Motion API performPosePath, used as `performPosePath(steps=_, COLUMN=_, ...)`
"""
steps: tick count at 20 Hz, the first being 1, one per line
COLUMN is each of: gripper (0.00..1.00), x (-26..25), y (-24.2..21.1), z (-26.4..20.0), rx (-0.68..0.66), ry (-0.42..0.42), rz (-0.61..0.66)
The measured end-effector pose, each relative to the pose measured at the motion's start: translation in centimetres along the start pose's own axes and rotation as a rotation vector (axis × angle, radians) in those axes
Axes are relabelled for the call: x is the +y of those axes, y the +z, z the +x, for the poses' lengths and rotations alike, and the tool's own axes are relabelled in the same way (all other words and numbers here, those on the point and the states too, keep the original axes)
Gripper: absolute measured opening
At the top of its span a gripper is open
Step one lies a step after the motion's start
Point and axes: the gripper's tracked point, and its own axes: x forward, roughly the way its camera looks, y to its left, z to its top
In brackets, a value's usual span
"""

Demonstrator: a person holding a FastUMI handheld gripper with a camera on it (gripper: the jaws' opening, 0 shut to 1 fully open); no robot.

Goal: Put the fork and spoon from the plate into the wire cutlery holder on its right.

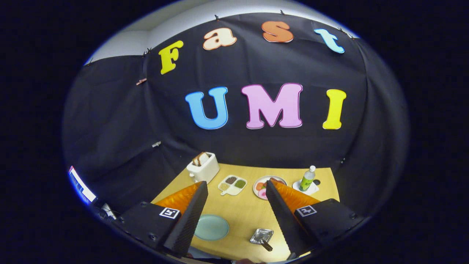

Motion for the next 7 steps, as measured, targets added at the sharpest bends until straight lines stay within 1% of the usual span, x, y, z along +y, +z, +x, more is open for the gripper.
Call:
performPosePath(steps=2, gripper=0.99, x=-0.3, y=2.1, z=0.1, rx=-0.102, ry=-0.038, rz=0.014)
performPosePath(steps=3, gripper=0.99, x=-0.6, y=2.6, z=0.1, rx=-0.129, ry=-0.059, rz=0.012)
performPosePath(steps=7, gripper=0.99, x=-2.8, y=4.5, z=-0.3, rx=-0.265, ry=-0.197, rz=-0.007)
